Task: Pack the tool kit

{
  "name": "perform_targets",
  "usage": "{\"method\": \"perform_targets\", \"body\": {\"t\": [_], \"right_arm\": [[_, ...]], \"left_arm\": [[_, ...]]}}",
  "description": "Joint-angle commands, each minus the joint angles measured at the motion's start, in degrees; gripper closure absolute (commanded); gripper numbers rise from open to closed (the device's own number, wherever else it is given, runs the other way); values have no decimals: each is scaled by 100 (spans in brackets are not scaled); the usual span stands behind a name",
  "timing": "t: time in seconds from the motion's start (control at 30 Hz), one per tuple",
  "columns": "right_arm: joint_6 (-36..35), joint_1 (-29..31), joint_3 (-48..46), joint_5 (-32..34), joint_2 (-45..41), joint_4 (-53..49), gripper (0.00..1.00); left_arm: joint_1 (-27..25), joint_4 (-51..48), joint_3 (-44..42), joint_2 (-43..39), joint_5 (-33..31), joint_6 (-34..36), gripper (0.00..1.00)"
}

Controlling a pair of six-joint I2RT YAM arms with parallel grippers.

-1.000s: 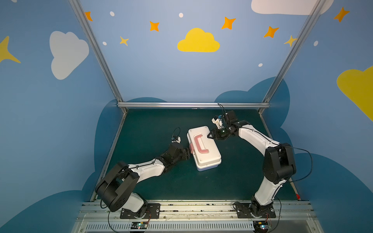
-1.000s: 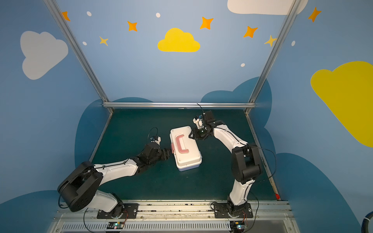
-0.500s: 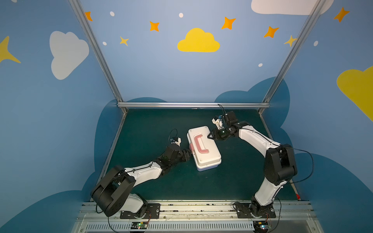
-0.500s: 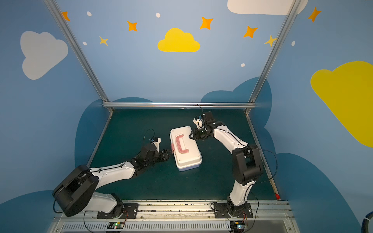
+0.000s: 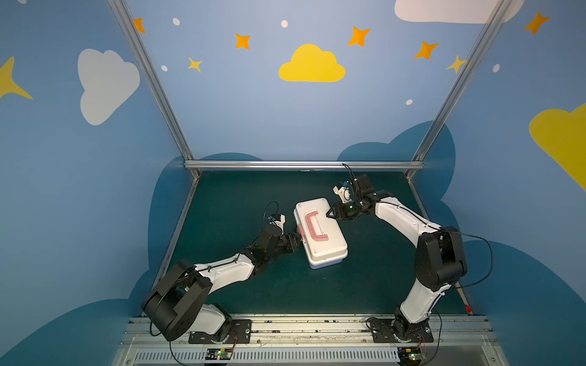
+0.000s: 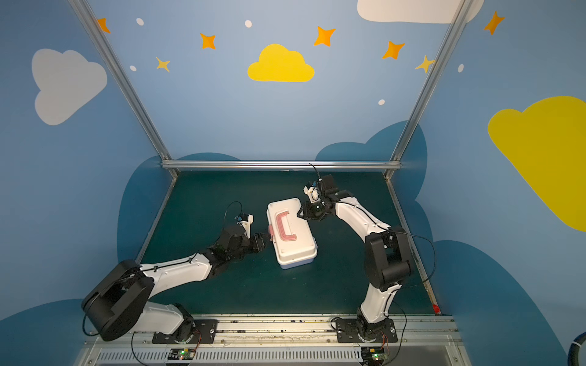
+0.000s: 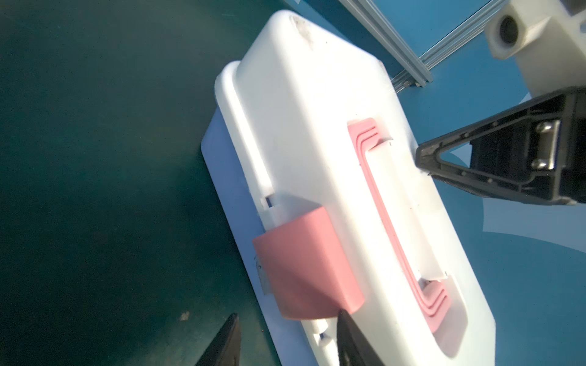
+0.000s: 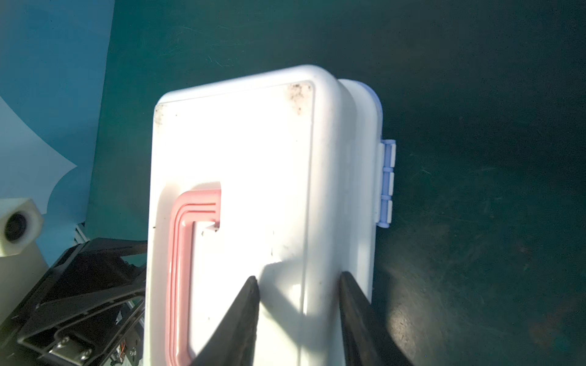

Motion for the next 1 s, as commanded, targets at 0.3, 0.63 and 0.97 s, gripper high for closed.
{"method": "perform_targets", "body": {"t": [0.3,0.63,0.97], "right_arm": [[0,306,-107,-426,107,-616,61],[9,329,-149,-467,130,-580,62],[37,337,-161,-480,164,-554,63]], "left_arm": [[162,232,277,30,403,-8,51],[162,284,228,56,438,-52,58],[176,383,227,147,613,-66,68]]}}
